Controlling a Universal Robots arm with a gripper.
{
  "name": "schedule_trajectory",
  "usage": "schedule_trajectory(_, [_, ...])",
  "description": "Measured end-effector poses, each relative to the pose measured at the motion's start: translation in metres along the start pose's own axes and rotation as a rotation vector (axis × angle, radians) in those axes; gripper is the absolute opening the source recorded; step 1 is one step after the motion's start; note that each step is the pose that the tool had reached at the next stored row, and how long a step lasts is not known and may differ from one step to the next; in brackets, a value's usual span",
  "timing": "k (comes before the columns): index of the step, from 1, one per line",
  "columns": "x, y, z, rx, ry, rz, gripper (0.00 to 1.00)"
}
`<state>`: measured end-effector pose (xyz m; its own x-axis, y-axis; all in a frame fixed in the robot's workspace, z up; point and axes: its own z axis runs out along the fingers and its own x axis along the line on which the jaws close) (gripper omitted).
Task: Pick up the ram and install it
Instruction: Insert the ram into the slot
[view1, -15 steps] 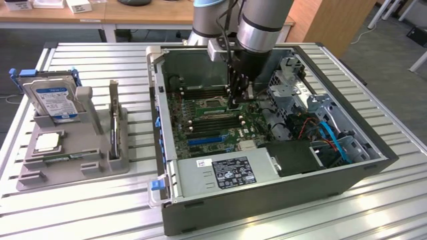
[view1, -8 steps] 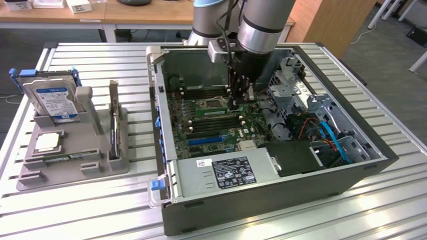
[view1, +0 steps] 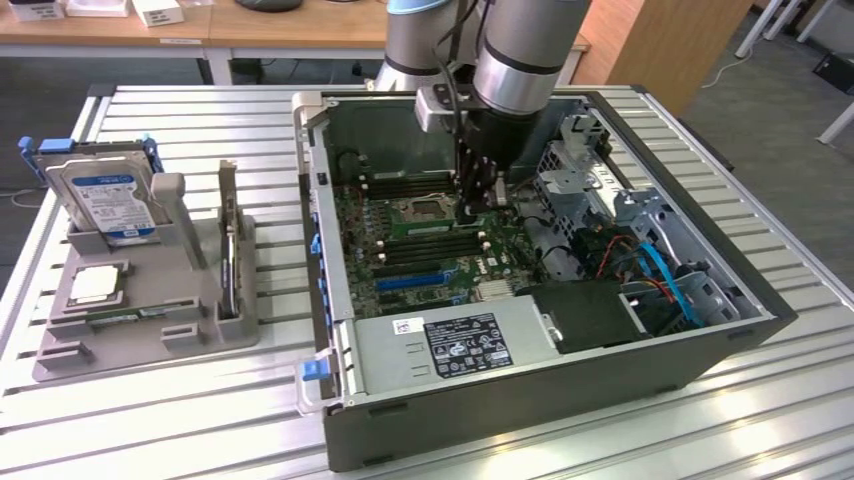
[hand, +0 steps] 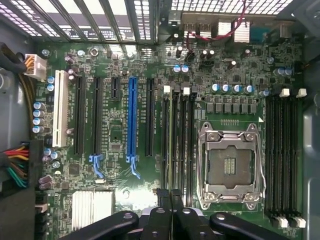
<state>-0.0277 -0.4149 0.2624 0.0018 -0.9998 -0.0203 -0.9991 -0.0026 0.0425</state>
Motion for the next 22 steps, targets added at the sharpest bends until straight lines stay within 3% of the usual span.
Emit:
schedule_trajectory(7, [0.000,-0.0003,0.0075,0.0000,0.0000,0.000,0.12])
schedule_trajectory(22, [0.004,-0.0006,0.0137,0.0000,0.0001,0.000,0.12])
